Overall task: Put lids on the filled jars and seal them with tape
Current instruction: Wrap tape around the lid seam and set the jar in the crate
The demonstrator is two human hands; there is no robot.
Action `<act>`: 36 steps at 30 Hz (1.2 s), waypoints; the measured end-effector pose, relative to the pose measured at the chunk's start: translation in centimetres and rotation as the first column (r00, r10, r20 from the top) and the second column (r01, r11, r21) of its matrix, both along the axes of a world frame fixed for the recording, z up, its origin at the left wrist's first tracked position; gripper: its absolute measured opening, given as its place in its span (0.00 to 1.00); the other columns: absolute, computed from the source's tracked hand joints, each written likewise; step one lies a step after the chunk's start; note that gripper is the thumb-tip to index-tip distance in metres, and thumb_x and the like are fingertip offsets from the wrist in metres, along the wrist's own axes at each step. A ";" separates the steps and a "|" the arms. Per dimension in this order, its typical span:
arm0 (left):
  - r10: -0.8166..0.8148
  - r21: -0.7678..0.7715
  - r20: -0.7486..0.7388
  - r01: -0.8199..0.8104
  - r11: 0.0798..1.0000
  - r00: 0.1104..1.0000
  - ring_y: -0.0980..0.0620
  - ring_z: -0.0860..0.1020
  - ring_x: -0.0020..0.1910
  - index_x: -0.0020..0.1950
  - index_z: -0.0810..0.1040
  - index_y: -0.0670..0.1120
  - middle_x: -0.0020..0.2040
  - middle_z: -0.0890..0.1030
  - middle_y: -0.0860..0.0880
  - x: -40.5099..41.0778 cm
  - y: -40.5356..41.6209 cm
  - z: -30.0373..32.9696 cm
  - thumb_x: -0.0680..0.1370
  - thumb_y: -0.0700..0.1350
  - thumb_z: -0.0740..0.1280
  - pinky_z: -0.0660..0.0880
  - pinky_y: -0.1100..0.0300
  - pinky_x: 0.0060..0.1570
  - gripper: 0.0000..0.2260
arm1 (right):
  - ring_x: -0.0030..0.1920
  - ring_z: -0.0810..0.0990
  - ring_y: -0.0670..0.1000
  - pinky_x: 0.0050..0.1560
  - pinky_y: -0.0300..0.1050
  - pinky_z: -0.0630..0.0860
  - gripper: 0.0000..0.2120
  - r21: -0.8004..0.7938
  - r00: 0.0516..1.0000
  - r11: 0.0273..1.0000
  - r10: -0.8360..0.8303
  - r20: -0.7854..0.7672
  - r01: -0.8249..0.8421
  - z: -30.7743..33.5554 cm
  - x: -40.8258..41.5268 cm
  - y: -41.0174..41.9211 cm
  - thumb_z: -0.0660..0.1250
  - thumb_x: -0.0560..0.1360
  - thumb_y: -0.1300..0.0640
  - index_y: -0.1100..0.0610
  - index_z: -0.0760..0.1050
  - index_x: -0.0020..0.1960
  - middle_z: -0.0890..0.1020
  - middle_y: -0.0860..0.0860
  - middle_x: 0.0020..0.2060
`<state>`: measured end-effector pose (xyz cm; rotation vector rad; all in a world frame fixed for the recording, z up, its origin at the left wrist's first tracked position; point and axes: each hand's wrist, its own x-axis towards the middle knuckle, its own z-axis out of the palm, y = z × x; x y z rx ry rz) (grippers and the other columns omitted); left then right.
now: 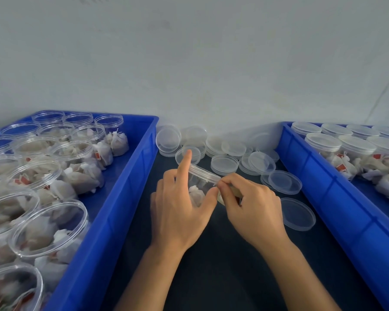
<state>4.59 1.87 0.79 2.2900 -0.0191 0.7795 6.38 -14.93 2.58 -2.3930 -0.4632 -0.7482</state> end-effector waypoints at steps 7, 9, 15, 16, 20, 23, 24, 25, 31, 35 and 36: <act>0.060 0.024 0.017 -0.060 0.998 0.998 0.54 0.76 0.55 0.84 0.56 0.62 0.57 0.75 0.55 0.2 -0.2 0.1 0.79 0.75 0.60 0.79 0.46 0.53 0.37 | 0.30 0.75 0.48 0.34 0.52 0.77 0.06 0.001 1.000 1.000 -0.022 -0.019 0.022 0.1 -0.2 0.3 0.66 0.83 0.46 0.43 0.80 0.50 0.75 0.39 0.28; 0.062 0.010 0.020 -0.062 0.998 0.998 0.54 0.76 0.55 0.83 0.58 0.62 0.57 0.75 0.56 0.2 -0.2 0.1 0.80 0.74 0.61 0.79 0.46 0.53 0.35 | 0.31 0.75 0.49 0.34 0.51 0.77 0.07 0.006 0.999 0.999 -0.034 -0.006 0.034 0.1 -0.3 0.5 0.65 0.83 0.44 0.43 0.80 0.49 0.75 0.39 0.28; 0.070 -0.046 0.029 -0.069 0.997 0.997 0.55 0.75 0.52 0.77 0.64 0.61 0.55 0.74 0.58 0.1 -0.3 0.3 0.78 0.70 0.64 0.80 0.45 0.52 0.30 | 0.30 0.76 0.48 0.32 0.51 0.77 0.08 0.006 0.999 0.999 -0.038 0.027 0.038 0.1 -0.4 0.6 0.64 0.83 0.43 0.43 0.80 0.50 0.76 0.40 0.29; 0.069 -0.053 0.031 -0.067 0.996 0.997 0.55 0.75 0.51 0.76 0.65 0.61 0.54 0.74 0.58 0.1 -0.3 0.4 0.78 0.70 0.64 0.80 0.45 0.51 0.29 | 0.31 0.76 0.48 0.32 0.51 0.77 0.09 -0.001 0.999 0.999 -0.034 0.036 0.035 0.2 -0.5 0.6 0.64 0.83 0.43 0.43 0.80 0.50 0.77 0.40 0.29; 0.061 -0.087 0.037 -0.057 0.995 0.997 0.54 0.76 0.50 0.73 0.68 0.60 0.54 0.74 0.57 0.2 -0.2 0.4 0.77 0.69 0.65 0.80 0.45 0.49 0.27 | 0.31 0.77 0.49 0.30 0.51 0.76 0.08 -0.045 0.995 0.999 -0.023 0.094 0.028 0.3 -0.6 0.7 0.65 0.83 0.44 0.44 0.81 0.50 0.78 0.42 0.31; 0.068 -0.142 0.038 -0.062 0.988 0.997 0.56 0.77 0.50 0.70 0.69 0.61 0.53 0.76 0.59 0.3 -0.1 0.3 0.75 0.70 0.63 0.80 0.48 0.48 0.26 | 0.30 0.75 0.49 0.28 0.50 0.75 0.09 -0.084 0.990 0.996 -0.022 0.139 0.034 0.5 -0.8 0.9 0.66 0.84 0.44 0.46 0.81 0.49 0.78 0.44 0.31; 0.072 -0.161 0.041 -0.064 0.985 0.997 0.57 0.77 0.50 0.69 0.70 0.61 0.53 0.76 0.60 0.4 -0.1 0.3 0.75 0.70 0.63 0.80 0.49 0.48 0.26 | 0.30 0.75 0.50 0.27 0.50 0.74 0.09 -0.101 0.987 0.994 -0.030 0.157 0.046 0.6 -0.8 1.0 0.66 0.84 0.45 0.46 0.80 0.49 0.78 0.44 0.31; 0.073 -0.180 0.045 -0.064 0.982 0.996 0.58 0.77 0.50 0.69 0.71 0.61 0.53 0.76 0.60 0.4 -0.1 0.2 0.75 0.69 0.63 0.79 0.50 0.48 0.25 | 0.29 0.74 0.51 0.26 0.50 0.73 0.09 -0.118 0.985 0.991 -0.039 0.166 0.059 0.6 -0.8 1.0 0.66 0.84 0.45 0.47 0.80 0.49 0.77 0.45 0.30; 0.050 -0.248 0.042 -0.038 0.968 0.998 0.60 0.77 0.51 0.68 0.72 0.60 0.55 0.78 0.59 0.7 0.1 -0.1 0.74 0.69 0.62 0.78 0.56 0.47 0.25 | 0.29 0.75 0.50 0.24 0.49 0.69 0.09 -0.178 0.981 0.980 -0.058 0.188 0.092 0.8 -0.7 1.1 0.61 0.85 0.49 0.48 0.76 0.50 0.76 0.45 0.30; 0.020 -0.314 0.014 -0.014 0.949 1.000 0.60 0.79 0.49 0.65 0.71 0.63 0.53 0.79 0.59 0.7 0.0 0.0 0.73 0.69 0.62 0.75 0.62 0.45 0.23 | 0.29 0.73 0.50 0.25 0.48 0.66 0.09 -0.207 0.975 0.970 -0.088 0.203 0.130 0.8 -0.4 0.9 0.59 0.84 0.51 0.48 0.76 0.49 0.76 0.45 0.31; 0.017 -0.329 0.006 -0.014 0.944 1.000 0.60 0.79 0.48 0.64 0.70 0.64 0.53 0.78 0.60 0.7 0.0 0.1 0.73 0.69 0.62 0.74 0.63 0.45 0.22 | 0.28 0.72 0.50 0.25 0.47 0.65 0.09 -0.211 0.973 0.967 -0.099 0.210 0.144 0.8 -0.4 0.9 0.59 0.84 0.51 0.49 0.76 0.49 0.75 0.45 0.30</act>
